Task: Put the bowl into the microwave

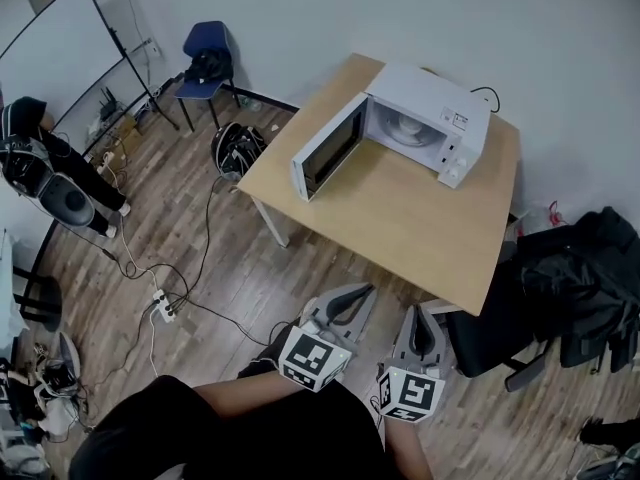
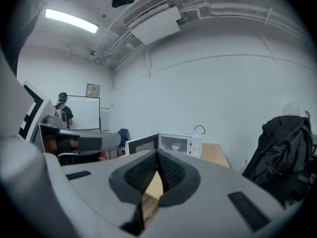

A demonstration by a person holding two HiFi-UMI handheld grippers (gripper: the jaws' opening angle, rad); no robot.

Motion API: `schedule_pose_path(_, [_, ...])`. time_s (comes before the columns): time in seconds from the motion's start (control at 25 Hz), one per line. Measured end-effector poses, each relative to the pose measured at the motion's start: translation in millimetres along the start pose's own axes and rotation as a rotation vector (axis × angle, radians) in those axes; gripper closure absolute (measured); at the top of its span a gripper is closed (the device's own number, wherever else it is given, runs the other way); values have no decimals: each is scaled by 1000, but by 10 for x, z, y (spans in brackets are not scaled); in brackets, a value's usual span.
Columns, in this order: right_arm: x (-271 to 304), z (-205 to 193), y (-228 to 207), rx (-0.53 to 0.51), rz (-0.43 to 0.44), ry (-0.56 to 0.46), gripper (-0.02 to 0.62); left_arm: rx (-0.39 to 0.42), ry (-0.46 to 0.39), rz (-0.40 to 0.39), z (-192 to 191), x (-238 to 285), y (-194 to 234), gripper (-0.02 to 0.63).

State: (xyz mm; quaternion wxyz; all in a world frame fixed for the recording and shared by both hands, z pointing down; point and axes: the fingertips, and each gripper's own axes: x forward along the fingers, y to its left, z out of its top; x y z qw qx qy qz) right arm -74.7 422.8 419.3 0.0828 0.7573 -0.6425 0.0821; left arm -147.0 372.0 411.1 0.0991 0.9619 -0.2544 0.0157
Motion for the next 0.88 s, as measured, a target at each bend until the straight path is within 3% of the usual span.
schedule_pose_path(0.28, [-495, -153, 163, 3, 27, -25, 535, 43, -5, 23, -96, -389, -350, 589])
schedule_pose_path(0.48, [-705, -99, 155, -34, -9, -38, 535, 57, -22, -6, -128, -517, -535, 588])
schedule_pose_path(0.68, [-819, -135, 124, -33, -38, -28, 535, 142, -45, -75, -50, -499, -783, 588])
schedule_pose_path(0.88, [-889, -165, 227, -41, -42, -26, 535, 134, -34, -74, -88, -608, -756, 588])
